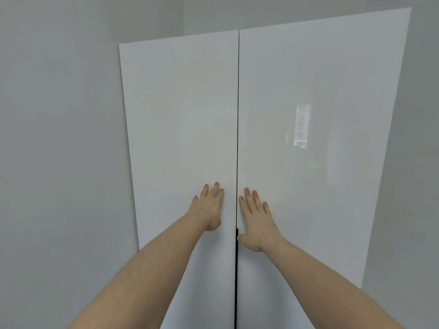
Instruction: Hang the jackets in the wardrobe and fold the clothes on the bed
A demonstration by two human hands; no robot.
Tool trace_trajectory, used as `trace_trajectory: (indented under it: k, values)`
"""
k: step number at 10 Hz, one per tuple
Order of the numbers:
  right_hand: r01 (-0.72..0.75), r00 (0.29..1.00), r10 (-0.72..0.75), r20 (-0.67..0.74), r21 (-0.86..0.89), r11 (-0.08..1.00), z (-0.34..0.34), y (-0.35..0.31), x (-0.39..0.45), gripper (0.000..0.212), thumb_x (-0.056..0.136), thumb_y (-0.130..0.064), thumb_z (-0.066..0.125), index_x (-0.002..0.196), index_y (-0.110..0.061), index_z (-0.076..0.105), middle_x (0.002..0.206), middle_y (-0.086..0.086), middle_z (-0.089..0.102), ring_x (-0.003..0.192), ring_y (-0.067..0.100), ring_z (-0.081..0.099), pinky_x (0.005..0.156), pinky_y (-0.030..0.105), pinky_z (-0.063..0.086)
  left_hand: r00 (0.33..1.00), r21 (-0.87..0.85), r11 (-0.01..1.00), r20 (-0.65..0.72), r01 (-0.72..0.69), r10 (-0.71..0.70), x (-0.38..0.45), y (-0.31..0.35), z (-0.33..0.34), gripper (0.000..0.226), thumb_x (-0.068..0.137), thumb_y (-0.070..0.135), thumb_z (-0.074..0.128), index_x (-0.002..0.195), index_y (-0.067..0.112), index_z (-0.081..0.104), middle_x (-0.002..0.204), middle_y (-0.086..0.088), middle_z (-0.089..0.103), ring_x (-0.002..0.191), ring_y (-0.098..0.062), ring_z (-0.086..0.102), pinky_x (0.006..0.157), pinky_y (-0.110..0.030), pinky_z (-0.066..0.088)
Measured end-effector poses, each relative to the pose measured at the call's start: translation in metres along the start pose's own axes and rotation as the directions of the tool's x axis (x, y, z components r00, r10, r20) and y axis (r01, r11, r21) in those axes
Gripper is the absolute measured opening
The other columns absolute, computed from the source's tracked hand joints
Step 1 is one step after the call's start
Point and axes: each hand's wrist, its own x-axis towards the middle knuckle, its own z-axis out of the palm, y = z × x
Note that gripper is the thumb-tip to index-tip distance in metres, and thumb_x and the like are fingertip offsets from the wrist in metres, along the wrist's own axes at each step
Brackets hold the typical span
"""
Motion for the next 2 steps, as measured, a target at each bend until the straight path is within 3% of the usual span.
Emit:
trace_trajectory:
  k: [1,2]
  values:
    - [-0.055,0.998,0.059,-0.005,0.282,0.958,-0.011,-0.009,-0.010,0.103,0.091,-0.038,0.061,0.162,-0.022,-0.011,0.166,-0.007,-0.027,0.155,0.015,-0.021,0.128,0.044,0.004,0.997,-0.019,0.999,-0.059,-0.047,0.046,-0.016,0.007,-0.015,0.090,0.091,0.007,0.048,0.162,0.017,-0.007,0.169,0.003,-0.016,0.156,-0.029,-0.016,0.127,-0.048,0.008]
    - [-0.039,0.992,0.084,-0.095,0.405,0.914,-0.016,-0.010,-0.028,0.094,0.091,-0.037,0.063,0.163,-0.027,0.003,0.170,-0.013,-0.010,0.157,0.012,-0.003,0.126,0.037,0.014,0.978,-0.120,0.984,-0.180,-0.130,0.108,-0.040,0.006,-0.013,0.090,0.088,0.004,0.048,0.163,0.021,0.001,0.170,0.006,-0.015,0.157,-0.024,-0.010,0.127,-0.041,0.013]
